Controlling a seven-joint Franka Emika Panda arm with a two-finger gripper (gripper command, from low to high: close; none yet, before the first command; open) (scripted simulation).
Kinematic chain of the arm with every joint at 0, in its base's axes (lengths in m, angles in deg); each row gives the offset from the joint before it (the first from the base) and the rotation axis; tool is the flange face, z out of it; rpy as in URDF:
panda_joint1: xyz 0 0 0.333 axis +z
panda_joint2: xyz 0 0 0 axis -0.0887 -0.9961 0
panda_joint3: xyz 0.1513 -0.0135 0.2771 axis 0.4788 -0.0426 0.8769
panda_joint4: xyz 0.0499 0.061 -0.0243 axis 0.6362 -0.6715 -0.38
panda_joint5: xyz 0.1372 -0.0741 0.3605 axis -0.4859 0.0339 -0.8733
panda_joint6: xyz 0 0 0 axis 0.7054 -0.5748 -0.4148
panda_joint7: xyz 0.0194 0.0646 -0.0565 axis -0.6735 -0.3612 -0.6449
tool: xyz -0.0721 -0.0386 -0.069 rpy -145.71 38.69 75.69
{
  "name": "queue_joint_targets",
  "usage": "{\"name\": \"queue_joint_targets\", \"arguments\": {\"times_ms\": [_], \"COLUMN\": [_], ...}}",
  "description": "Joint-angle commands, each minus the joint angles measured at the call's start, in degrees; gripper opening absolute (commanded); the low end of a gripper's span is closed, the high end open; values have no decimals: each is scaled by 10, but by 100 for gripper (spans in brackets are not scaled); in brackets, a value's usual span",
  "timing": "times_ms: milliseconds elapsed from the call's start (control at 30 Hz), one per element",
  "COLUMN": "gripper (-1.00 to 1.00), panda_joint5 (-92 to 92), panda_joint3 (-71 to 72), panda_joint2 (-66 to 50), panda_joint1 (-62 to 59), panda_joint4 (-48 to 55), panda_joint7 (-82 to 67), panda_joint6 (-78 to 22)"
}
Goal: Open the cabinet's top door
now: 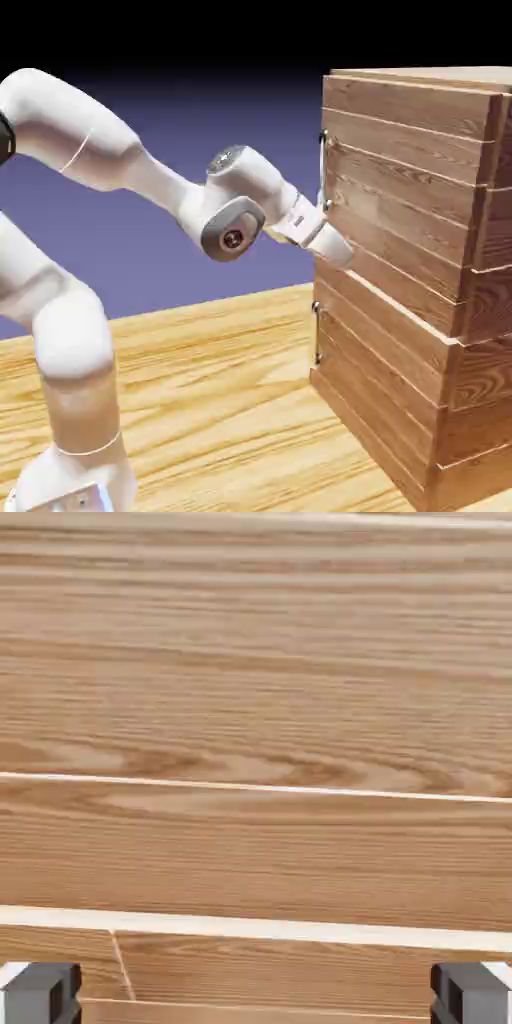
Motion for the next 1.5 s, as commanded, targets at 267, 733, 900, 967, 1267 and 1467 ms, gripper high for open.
{"name": "queue_joint_targets", "arguments": {"times_ms": [267, 733, 900, 967, 1267, 1467], "gripper": [0, 0, 0, 0, 0, 0], "panda_joint5": [-218, -567, -692, -741, -966, -1115], "panda_joint3": [79, 235, 291, 313, 413, 480], "panda_joint2": [110, 244, 292, 311, 397, 454], "panda_joint1": [-132, -246, -286, -303, -376, -424], "panda_joint4": [45, 42, 40, 40, 38, 36], "panda_joint7": [136, 453, 566, 611, 814, 950], "panda_joint6": [-81, -122, -136, -142, -168, -185]}}
